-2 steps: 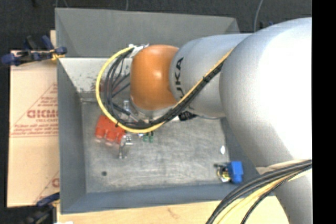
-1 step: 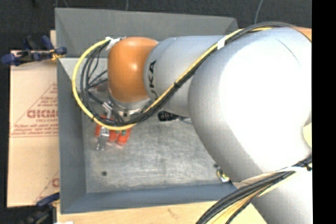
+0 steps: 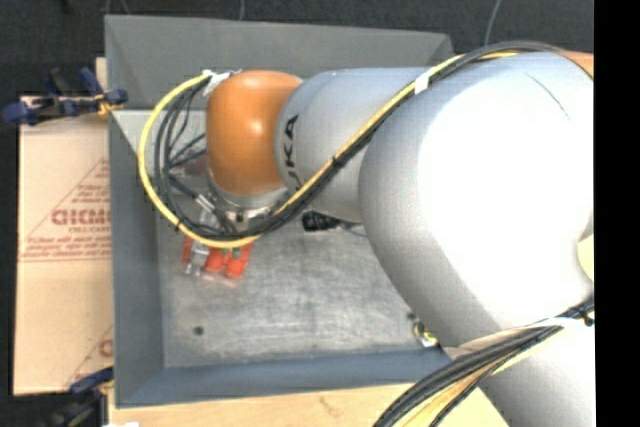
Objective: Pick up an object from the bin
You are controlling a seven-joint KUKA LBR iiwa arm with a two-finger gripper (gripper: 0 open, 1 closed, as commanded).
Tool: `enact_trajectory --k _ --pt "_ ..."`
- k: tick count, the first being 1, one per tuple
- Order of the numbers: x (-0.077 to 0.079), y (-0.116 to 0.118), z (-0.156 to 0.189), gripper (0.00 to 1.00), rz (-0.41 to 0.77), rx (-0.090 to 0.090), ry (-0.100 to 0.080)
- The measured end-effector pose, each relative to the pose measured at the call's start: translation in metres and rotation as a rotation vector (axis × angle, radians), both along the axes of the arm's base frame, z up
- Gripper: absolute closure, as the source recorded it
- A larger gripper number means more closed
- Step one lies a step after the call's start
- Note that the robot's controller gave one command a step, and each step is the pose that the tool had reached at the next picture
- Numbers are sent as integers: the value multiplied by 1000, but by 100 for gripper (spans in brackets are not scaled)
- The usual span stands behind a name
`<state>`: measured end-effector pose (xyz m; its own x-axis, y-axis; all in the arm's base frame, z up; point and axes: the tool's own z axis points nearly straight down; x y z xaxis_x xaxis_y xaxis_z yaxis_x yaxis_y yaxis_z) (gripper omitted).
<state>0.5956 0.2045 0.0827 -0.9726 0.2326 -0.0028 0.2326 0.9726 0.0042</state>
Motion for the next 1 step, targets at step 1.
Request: enact_trajectory --k 1 --pt "-13 -10 130 100 199 -4 -8"
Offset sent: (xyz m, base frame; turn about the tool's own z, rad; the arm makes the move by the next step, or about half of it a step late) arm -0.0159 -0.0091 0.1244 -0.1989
